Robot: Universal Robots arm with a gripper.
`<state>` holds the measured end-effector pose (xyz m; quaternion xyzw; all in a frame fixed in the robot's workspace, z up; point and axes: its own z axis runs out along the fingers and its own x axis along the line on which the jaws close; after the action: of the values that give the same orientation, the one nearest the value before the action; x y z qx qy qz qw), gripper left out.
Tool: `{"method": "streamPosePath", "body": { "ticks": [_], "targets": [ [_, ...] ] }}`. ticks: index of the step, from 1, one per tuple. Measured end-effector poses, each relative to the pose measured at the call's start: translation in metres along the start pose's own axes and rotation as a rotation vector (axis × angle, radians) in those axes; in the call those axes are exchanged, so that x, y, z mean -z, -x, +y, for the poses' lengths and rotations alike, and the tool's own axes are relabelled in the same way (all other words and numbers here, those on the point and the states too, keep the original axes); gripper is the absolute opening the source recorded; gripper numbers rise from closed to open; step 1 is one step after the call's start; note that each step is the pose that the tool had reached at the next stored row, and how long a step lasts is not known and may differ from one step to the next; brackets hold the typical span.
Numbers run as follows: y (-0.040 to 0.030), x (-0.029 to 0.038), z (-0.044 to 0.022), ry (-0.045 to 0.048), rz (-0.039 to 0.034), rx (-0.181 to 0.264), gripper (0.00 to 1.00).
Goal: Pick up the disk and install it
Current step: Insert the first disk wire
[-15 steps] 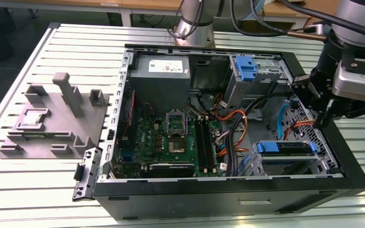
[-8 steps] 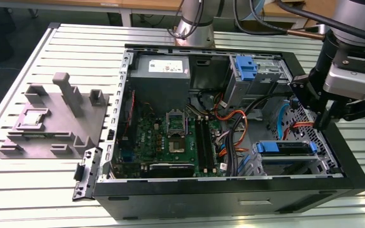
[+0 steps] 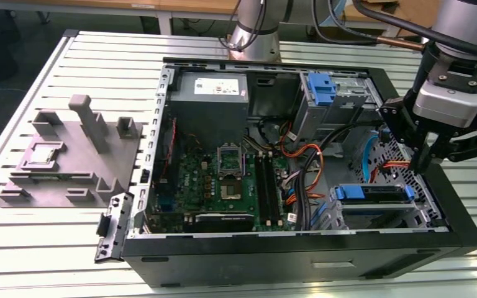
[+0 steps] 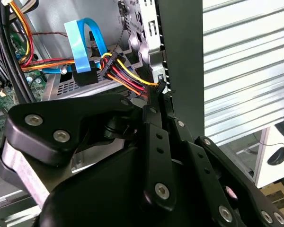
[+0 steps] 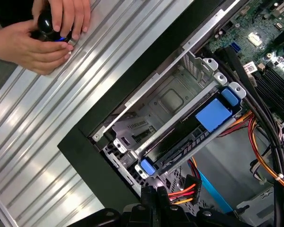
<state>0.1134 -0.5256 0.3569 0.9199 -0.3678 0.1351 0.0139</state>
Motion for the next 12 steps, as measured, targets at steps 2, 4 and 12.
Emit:
{"method": "streamPosePath", "body": {
  "ticks": [2,4,12],
  "targets": [
    [0.0,0.0,-0.0001,0.0003,0.0001,-0.001,0.16],
    [0.0,0.0,0.0,0.0005,0.0001,-0.002,0.16],
    [0.0001,-0.0002,-0.0001,0.031,0.0089,-0.115,0.16]
  ]
}}
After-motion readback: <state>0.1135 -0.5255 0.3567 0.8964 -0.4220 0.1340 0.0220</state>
